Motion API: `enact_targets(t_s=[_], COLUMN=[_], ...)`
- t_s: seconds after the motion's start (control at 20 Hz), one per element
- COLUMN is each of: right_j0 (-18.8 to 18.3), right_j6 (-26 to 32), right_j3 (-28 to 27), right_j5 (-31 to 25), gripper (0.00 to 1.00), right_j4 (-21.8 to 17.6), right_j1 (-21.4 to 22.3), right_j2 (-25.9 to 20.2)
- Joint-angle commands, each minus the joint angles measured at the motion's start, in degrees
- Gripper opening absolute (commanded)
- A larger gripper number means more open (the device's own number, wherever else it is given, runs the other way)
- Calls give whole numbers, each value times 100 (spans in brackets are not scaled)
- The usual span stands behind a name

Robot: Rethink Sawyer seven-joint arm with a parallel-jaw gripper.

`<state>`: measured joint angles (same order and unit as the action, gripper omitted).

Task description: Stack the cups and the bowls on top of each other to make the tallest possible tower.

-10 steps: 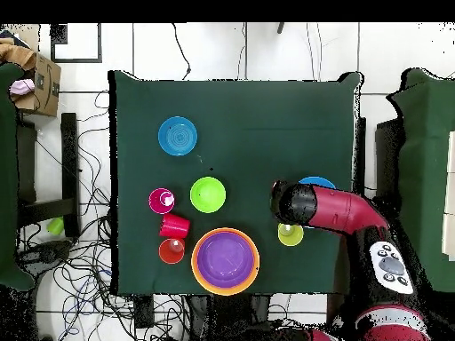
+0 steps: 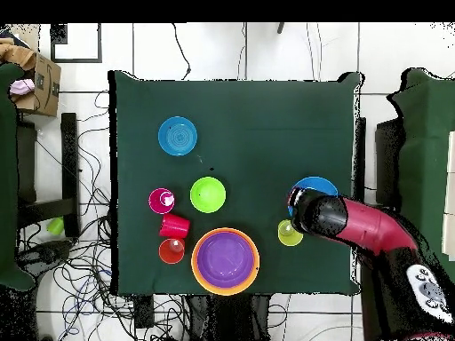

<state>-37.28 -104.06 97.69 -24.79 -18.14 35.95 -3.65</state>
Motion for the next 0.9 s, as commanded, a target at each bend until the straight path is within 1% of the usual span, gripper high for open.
enact_targets(t_s=[0.05, 0.25, 0.5, 0.75, 0.9], right_j0=[-58, -62, 36, 157, 160], right_j6=[205, 191, 28, -85, -105], right_j3=[287, 217, 176, 123, 91], right_j5=[338, 370, 526, 614, 684], gripper=[100, 100, 100, 100, 100], right_j4=[-335, -375, -366, -310, -267], right_j1=[-37, -101, -191, -253, -328], right_j2=[-697, -703, -660, -630, -658])
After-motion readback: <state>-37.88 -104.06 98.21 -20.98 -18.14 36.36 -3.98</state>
